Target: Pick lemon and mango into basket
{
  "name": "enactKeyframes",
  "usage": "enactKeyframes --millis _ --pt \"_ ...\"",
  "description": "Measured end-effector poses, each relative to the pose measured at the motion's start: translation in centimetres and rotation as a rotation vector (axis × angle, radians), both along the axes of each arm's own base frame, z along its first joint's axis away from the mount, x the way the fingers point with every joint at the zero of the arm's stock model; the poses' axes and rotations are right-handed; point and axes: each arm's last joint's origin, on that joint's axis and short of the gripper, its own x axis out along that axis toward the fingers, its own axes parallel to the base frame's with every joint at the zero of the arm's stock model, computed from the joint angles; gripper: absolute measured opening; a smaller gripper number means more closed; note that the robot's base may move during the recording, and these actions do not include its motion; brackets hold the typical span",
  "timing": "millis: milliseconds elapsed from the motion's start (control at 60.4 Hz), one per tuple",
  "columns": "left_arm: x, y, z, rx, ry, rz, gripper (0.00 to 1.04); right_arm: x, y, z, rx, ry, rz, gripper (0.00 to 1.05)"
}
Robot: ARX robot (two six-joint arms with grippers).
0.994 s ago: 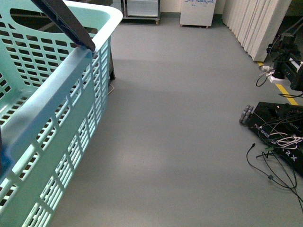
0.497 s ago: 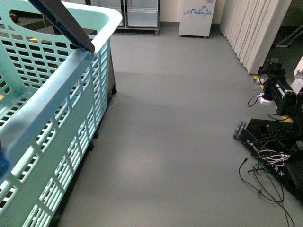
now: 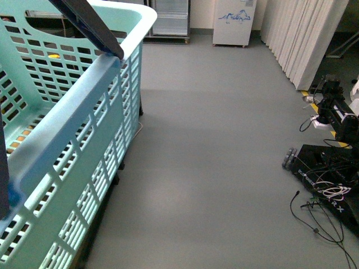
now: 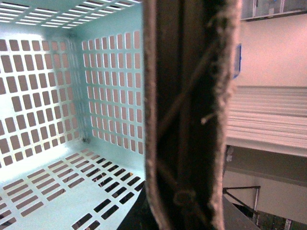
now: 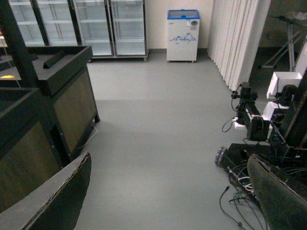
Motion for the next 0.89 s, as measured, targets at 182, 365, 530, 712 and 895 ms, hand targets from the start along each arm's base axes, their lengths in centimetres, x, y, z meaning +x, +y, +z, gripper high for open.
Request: enactKeyframes --millis 182,365,530,712,895 --pt "-0.01 0.09 0.04 0.011 -0.003 0.01 0.05 -0.01 0.01 0.01 0.0 -0.002 0.002 0.96" --pt "-0.01 0.09 0.03 0.012 -0.002 0.009 0.05 0.0 0.01 0.0 0.0 0.0 0.004 0.96" --pt "-0.01 0.09 0.04 0.012 -0.002 0.009 0.05 0.0 0.01 0.01 0.0 -0.001 0.002 0.96" --pt "-0.02 0.1 0.05 0.013 -0.003 0.01 0.05 0.0 0.01 0.0 0.0 0.0 0.003 0.96" --pt "-0.02 0.1 0.05 0.013 -0.003 0.01 0.05 0.0 0.01 0.0 0.0 0.0 0.003 0.96"
